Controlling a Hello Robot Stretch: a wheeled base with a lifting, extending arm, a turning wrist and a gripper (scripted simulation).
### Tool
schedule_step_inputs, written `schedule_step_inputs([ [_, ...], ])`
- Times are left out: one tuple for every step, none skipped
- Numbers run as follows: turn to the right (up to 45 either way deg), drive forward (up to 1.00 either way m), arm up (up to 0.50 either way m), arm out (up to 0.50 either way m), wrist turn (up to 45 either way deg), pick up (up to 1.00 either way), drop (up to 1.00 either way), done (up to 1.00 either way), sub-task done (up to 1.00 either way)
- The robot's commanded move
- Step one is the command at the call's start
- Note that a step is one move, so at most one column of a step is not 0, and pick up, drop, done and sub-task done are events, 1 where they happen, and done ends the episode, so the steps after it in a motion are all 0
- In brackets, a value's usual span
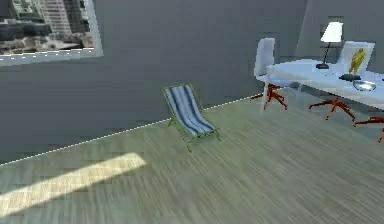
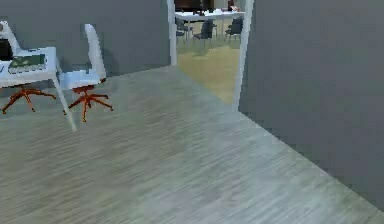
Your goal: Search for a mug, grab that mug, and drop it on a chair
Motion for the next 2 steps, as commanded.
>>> schedule_step_inputs([
  [45.0, 0.00, 0.00, 0.00, 0.0, 0.00, 0.00, 0.00, 0.00],
  [36.0, 0.00, 0.00, 0.00, 0.0, 0.00, 0.00, 0.00, 0.00],
])
